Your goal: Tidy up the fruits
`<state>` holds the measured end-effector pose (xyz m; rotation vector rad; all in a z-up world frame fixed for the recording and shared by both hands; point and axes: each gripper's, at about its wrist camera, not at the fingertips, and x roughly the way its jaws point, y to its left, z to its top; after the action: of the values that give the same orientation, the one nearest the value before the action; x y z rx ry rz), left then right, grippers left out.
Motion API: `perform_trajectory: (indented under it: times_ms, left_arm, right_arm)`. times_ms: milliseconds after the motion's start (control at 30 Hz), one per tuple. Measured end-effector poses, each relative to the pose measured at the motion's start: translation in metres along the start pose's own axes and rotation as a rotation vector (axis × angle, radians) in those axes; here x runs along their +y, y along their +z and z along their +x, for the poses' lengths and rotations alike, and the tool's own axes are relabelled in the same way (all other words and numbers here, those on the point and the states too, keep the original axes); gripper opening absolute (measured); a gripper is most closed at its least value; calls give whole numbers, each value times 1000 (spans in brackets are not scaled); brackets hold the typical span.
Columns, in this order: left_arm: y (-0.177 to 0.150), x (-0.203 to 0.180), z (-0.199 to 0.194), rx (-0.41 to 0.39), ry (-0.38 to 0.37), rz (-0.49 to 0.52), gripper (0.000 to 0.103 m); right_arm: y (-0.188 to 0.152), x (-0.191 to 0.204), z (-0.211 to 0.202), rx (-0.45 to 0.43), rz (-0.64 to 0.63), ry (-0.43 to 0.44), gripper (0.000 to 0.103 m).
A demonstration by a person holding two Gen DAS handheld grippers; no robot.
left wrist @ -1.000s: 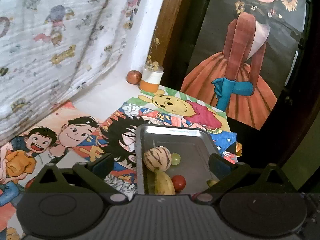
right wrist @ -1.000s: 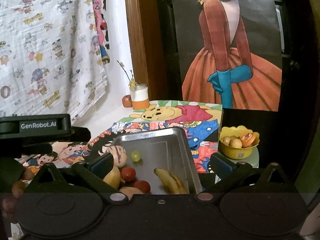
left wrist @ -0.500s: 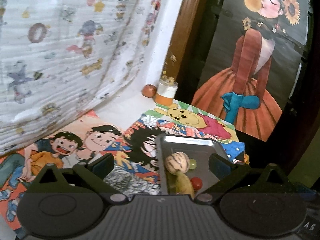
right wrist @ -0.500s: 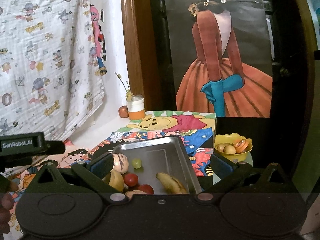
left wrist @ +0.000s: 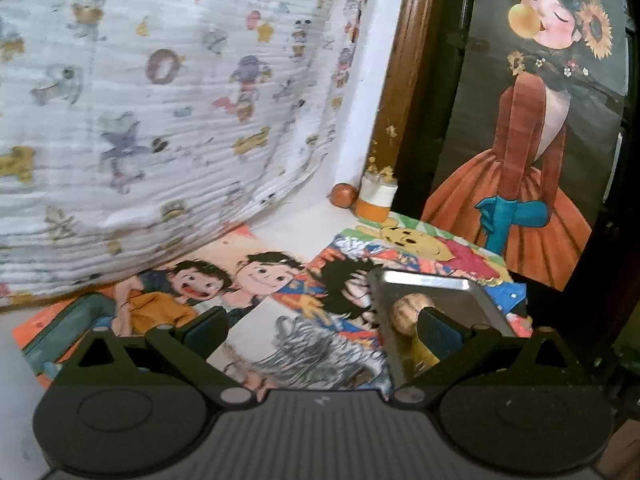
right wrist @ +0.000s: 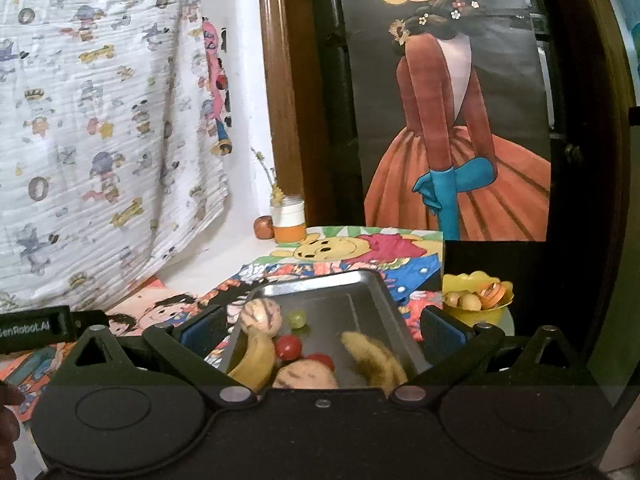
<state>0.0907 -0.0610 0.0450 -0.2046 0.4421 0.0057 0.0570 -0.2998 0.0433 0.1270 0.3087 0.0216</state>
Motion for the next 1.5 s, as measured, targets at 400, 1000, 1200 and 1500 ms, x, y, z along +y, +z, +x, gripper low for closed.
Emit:
perform_trajectory:
  times_ms: [400,1000,1200,1500]
  left_arm:
    - [-29,34,-34,-14,36,11,103]
    - [-75,48,-60,26,40,74,103]
    - [-84,48,-65,28,41,88,103]
    - [-92,46,-68,33,40,93,103]
  right_arm:
    - [-19,17,-23,2,-41,37,102]
    - [-58,28,-44,58,-64,96,102]
    - [-64,27,-48,72,-65,105,102]
    - [-70,26,-47,104,-65,115,102]
